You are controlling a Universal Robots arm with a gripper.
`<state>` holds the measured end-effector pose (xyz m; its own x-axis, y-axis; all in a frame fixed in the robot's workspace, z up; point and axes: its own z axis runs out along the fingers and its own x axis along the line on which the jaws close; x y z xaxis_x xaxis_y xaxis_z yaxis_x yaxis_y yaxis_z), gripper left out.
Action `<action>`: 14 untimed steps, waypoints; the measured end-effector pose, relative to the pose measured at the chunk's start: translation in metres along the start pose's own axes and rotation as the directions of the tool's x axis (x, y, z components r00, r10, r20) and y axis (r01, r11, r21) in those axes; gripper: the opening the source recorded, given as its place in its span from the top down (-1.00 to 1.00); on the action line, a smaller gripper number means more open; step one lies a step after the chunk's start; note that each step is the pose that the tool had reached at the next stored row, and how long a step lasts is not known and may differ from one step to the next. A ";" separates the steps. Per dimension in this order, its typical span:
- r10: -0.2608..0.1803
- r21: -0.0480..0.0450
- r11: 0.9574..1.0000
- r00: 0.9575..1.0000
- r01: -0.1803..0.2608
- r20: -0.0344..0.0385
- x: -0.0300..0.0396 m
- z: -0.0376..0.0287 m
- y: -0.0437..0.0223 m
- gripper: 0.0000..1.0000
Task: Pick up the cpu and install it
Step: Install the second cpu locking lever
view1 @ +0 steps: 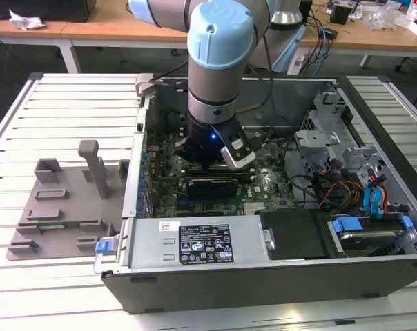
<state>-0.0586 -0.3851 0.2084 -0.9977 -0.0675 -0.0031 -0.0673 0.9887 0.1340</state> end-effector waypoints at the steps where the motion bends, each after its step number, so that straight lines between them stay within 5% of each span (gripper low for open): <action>1: -0.001 -0.002 1.000 1.000 0.001 0.000 0.0033 0.0032 0.0033 0.79; 6: -0.006 -0.007 1.000 1.000 0.006 -0.001 0.0128 0.0101 0.0116 0.79; 12: -0.019 -0.007 1.000 1.000 0.019 -0.002 0.0129 0.0124 0.0168 0.79; 14: -0.020 0.003 1.000 1.000 0.020 -0.002 0.0127 0.0025 0.0182 0.79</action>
<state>-0.0725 -0.3677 0.2083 -0.9962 -0.0876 -0.0033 -0.0872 0.9876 0.1308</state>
